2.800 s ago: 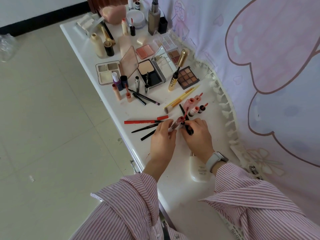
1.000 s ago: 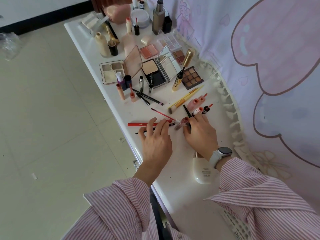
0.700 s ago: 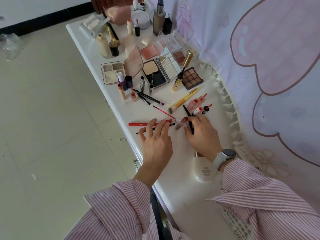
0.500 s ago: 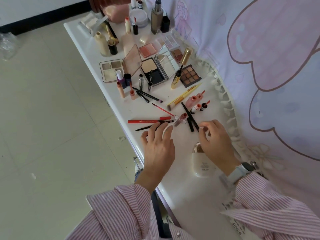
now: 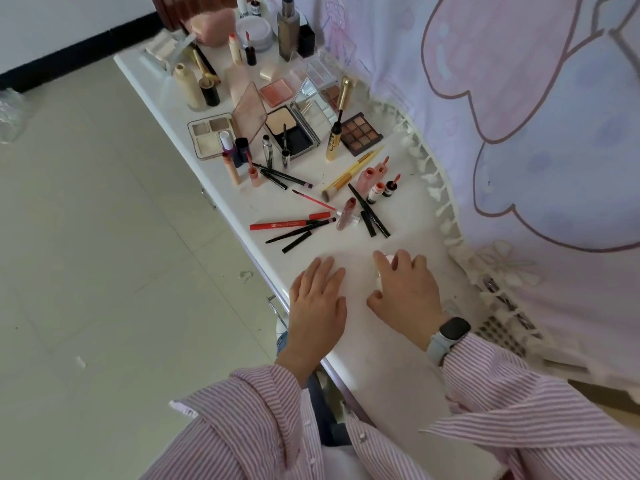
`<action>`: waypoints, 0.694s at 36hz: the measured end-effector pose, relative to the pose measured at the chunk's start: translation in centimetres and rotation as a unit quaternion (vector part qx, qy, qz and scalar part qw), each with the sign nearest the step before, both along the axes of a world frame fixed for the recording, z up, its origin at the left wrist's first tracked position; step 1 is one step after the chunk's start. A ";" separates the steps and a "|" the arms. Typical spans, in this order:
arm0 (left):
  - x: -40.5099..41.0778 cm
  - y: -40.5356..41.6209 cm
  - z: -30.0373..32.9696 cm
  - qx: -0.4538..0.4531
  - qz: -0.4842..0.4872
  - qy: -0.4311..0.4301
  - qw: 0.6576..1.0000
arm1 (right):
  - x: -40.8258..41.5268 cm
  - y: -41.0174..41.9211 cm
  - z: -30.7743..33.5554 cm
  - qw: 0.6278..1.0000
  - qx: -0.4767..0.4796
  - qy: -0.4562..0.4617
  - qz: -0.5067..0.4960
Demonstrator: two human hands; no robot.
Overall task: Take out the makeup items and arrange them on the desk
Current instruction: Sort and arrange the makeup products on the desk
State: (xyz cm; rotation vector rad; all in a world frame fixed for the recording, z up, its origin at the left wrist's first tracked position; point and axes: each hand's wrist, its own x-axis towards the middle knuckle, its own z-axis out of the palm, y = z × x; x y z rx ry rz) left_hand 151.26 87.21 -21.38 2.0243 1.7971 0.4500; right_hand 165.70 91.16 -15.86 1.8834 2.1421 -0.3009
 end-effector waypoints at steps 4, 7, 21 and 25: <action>-0.6 -0.1 0.1 -0.014 -0.016 -0.027 0.999 | -0.3 0.2 0.2 1.000 -0.020 -0.011 -0.011; -0.7 -0.3 0.3 -0.021 -0.007 -0.054 0.998 | -0.1 0.1 0.4 0.999 -0.033 0.000 -0.035; 0.9 -1.1 5.9 -0.161 -0.071 -0.229 0.957 | 2.0 -1.1 2.6 0.726 -0.133 0.558 -0.378; 1.1 -1.7 5.6 -0.089 -0.060 -0.184 0.977 | 0.8 -2.3 2.6 0.666 -0.135 0.593 -0.432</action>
